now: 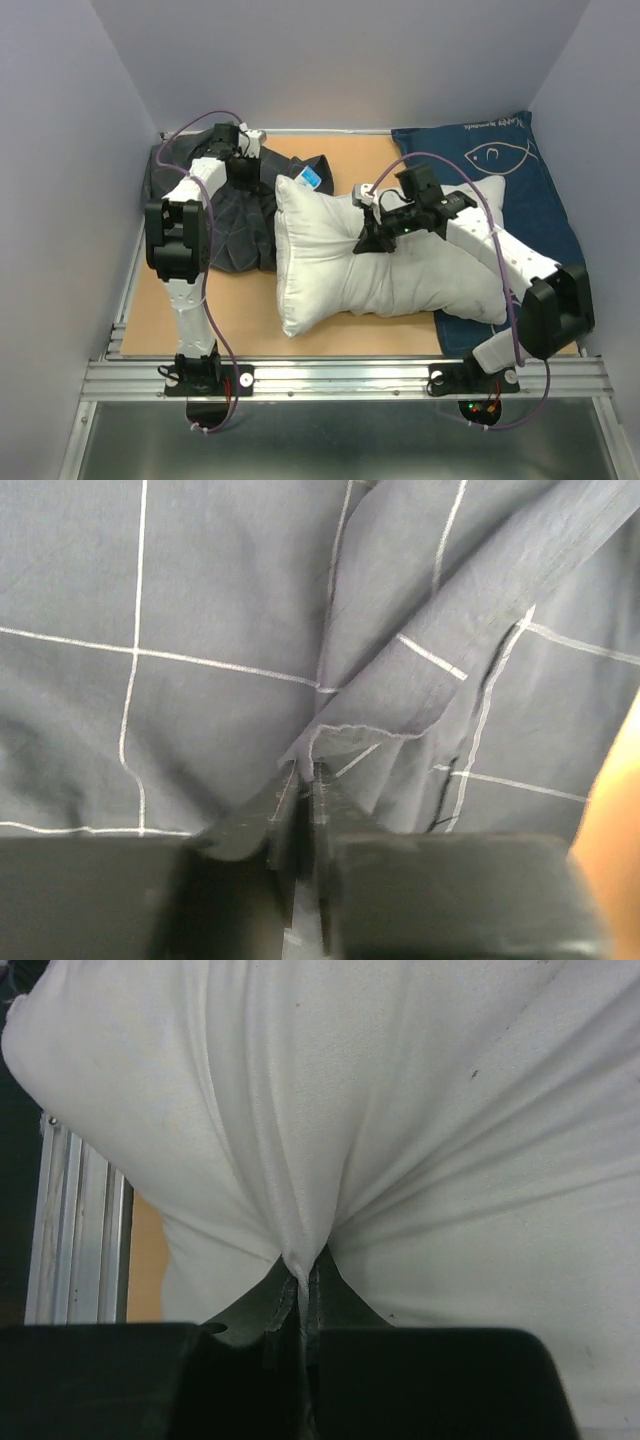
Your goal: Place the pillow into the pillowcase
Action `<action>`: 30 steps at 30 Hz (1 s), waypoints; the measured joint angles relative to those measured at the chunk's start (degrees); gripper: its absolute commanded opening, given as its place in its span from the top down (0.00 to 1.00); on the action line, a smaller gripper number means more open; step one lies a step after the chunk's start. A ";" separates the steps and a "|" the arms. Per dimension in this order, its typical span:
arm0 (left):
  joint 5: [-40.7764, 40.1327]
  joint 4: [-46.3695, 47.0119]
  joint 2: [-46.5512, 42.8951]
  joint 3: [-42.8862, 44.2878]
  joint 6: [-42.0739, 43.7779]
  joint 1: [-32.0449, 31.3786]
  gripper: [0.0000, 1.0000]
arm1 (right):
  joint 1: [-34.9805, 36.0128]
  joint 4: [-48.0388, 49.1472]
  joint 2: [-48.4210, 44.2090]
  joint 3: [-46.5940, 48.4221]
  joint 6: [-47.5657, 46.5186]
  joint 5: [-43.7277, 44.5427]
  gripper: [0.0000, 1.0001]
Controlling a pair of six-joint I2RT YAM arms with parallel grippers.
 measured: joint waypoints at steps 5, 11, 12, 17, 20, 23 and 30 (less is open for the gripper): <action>3.04 0.20 -2.99 -0.26 -0.20 0.50 1.00 | 3.17 0.26 5.75 0.63 0.44 0.11 0.99; 4.87 1.31 -13.38 -3.82 0.81 0.61 1.00 | 4.50 -1.36 13.18 6.03 0.63 0.07 0.99; 5.09 1.62 -15.34 -4.70 1.18 0.61 1.00 | 4.48 -1.68 14.25 6.91 0.63 0.09 0.99; 5.88 2.62 -22.16 -9.35 3.98 0.59 1.00 | 4.48 -5.03 22.97 14.14 1.07 0.31 0.99; 6.36 2.69 -25.83 -13.18 5.99 0.59 0.97 | 4.48 -7.10 25.90 17.42 1.55 0.17 0.99; 8.11 2.19 -28.87 -15.63 9.11 0.61 0.94 | 4.39 -10.14 28.70 22.01 2.82 0.17 0.99; 13.53 -0.15 -38.93 -23.91 18.97 0.61 0.86 | 2.16 -18.58 37.42 35.52 6.25 -0.52 0.99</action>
